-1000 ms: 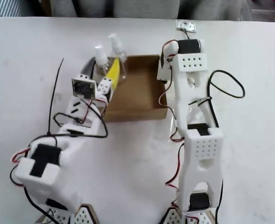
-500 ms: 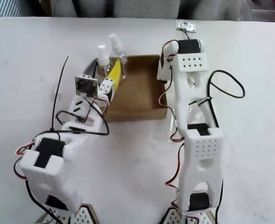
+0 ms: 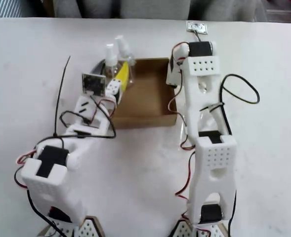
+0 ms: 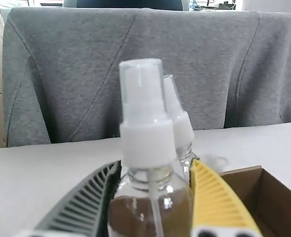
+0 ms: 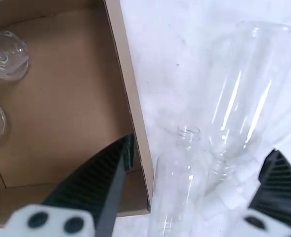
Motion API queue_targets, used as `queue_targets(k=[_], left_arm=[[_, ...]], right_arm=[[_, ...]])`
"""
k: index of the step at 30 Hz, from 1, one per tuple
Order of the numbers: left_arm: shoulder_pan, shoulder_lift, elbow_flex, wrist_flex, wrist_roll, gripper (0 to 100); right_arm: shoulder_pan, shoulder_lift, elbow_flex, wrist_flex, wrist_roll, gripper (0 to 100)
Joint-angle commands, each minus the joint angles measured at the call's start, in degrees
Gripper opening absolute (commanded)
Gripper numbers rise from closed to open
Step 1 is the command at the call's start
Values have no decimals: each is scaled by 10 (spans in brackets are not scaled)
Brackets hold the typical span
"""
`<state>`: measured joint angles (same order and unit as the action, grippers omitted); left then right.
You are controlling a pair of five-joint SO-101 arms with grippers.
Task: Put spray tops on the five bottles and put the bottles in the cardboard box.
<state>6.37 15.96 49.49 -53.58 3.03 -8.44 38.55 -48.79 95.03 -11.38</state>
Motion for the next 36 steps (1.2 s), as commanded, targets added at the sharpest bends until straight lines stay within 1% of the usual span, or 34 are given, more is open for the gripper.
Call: queue_targets(k=[1,6,11,23,25,29,36], left_arm=[[-6,-2,-42,3,4,128],[-6,51,-84,0,4,128],[0,105,-89,-97,1,124],[1,124,-90,-99,1,129],[0,124,-89,-99,1,155],[3,120,-69,-99,5,255],[0,109,-60,-99,5,257]], right_arm=[[10,-32,-22,-7,4,366],[10,-32,-22,-7,4,366],[10,-32,-22,-7,4,366],[10,-32,-22,-7,4,366],[10,-32,-22,-7,4,366],[10,-32,-22,-7,4,366],[10,-32,-22,-8,4,366]])
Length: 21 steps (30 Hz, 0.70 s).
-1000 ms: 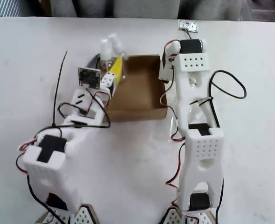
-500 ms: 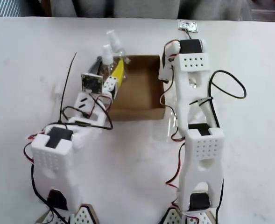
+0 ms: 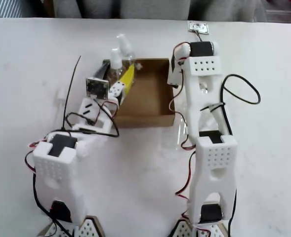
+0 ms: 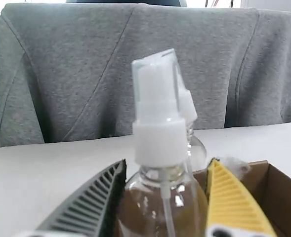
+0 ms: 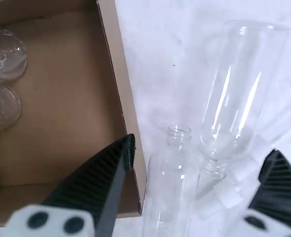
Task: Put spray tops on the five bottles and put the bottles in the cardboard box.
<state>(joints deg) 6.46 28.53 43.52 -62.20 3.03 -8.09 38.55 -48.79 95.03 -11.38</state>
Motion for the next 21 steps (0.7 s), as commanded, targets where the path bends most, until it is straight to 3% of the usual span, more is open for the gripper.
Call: queue_targets(k=[1,21], left_arm=[[-2,-24,2,-12,5,258],[-11,-84,42,25,6,349]], right_arm=[[7,-31,-21,-11,4,366],[16,-7,-28,-28,5,366]])
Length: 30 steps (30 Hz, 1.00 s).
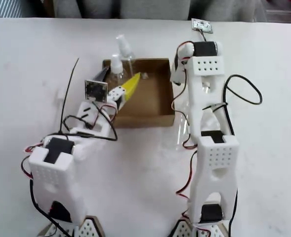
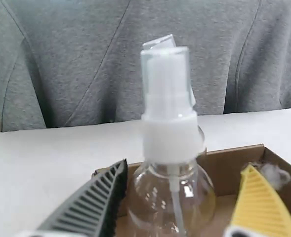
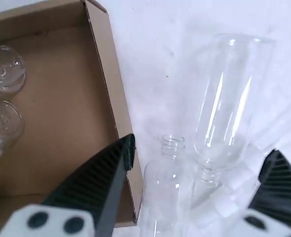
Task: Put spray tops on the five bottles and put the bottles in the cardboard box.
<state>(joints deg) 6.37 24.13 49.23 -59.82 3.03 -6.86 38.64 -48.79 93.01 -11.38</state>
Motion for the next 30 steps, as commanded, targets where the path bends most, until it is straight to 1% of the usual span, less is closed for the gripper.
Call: queue_targets(k=[1,7,17,25,27,30], left_arm=[[-10,-40,-15,1,6,350],[-10,-105,24,14,6,350],[-21,-278,78,200,2,347],[-50,-447,171,278,1,344],[-67,-497,176,329,1,310],[-98,-575,158,438,1,206]], right_arm=[[4,-7,-28,-8,11,366],[4,-7,-28,-9,25,366],[4,-5,-28,-9,26,366],[4,-4,-28,-9,27,366],[4,-4,-28,-9,27,366],[4,-4,-27,-9,27,366]])
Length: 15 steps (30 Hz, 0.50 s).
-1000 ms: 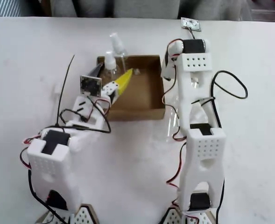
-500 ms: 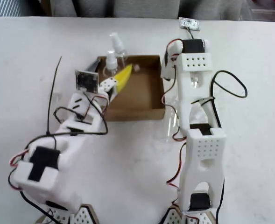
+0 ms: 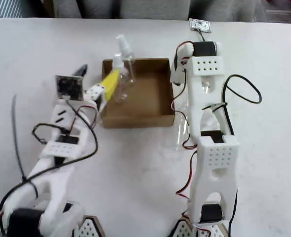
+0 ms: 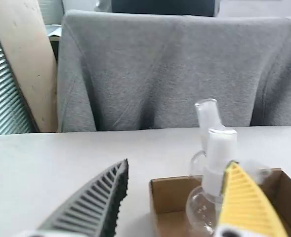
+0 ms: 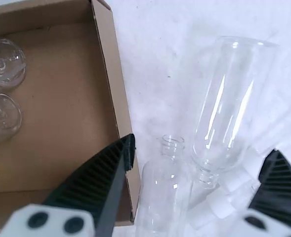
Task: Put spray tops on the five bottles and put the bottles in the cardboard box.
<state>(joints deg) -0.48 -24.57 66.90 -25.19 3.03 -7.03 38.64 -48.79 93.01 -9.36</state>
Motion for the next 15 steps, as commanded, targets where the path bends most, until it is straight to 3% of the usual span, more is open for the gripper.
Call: queue_targets(k=[1,4,8,15], left_arm=[[-42,-111,-33,138,1,176],[-74,-162,-100,292,1,148],[-102,-157,-215,475,-33,193],[-124,-9,-377,612,-37,201]], right_arm=[[6,-4,-27,-9,7,366],[6,-4,-26,-9,7,366],[6,-4,-25,-9,7,366],[6,-4,-23,-9,7,366]])
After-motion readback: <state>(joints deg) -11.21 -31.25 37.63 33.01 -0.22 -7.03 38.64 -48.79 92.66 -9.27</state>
